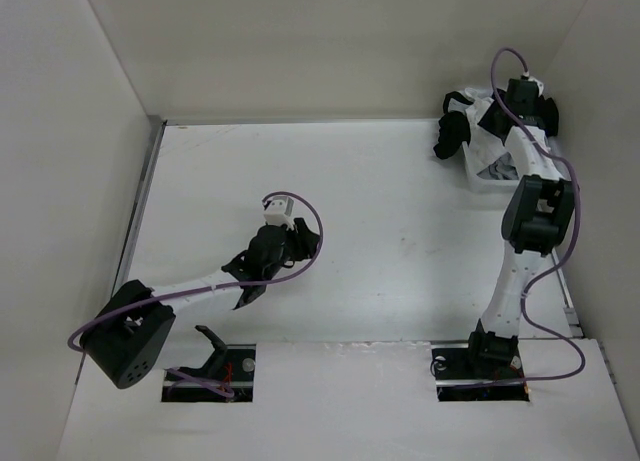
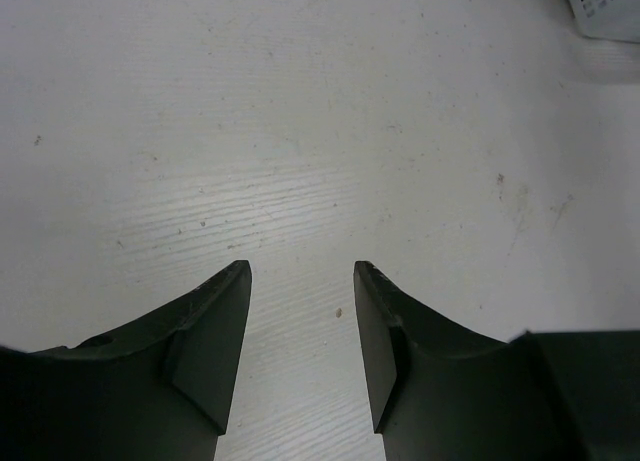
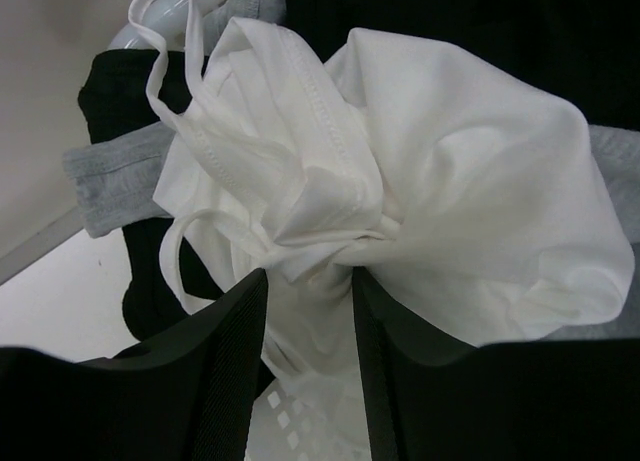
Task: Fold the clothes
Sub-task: Grab the tank top from the pile, then move the tank top to the center of the board
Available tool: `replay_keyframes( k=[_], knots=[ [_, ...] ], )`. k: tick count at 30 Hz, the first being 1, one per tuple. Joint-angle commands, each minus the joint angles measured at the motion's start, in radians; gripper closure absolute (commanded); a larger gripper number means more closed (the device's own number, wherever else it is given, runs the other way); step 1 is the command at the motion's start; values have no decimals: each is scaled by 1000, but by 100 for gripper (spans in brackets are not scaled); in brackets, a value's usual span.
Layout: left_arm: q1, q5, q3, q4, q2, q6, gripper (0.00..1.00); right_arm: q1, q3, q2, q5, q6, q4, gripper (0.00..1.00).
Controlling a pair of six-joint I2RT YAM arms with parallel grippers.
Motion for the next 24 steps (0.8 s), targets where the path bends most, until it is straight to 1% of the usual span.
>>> replay_keyframes(
  k=[1,2,3,4,5,6,8,11,14,16,19,22,23,24],
  knots=[
    [7,13,1,59,-2,-10,56,8,64,23,-2,-6,-5,55],
    [8,13,1,61,-2,-10,56,8,64,25,1,-6,-8,62],
    [8,13,1,61,-2,-10,56,8,63,22,3,-4,-8,78],
    [10,13,1,61,-2,-10,56,8,46,7,13,2,-1,89],
    [10,13,2,61,-2,-10,56,8,25,-16,26,14,12,96],
    [10,13,2,61,-2,-10,56,11,-3,-47,26,22,35,99],
    [7,15,5,61,-2,-10,56,24,-84,-139,32,26,103,100],
    [2,23,8,61,-9,-10,56,48,-205,-321,45,31,188,100],
    [-1,23,10,53,-35,-12,56,94,-322,-528,64,55,223,100],
    [7,23,10,43,-64,-16,57,146,-403,-677,64,63,242,100],
    [24,10,16,-5,-126,-29,57,272,-477,-881,61,66,224,100],
    [56,9,36,-75,-199,-47,57,477,-477,-1042,73,55,167,100],
    [71,7,41,-100,-230,-53,57,535,-465,-1073,75,49,153,100],
    [82,6,42,-115,-254,-58,57,624,-444,-1110,81,40,136,100]
  ],
)
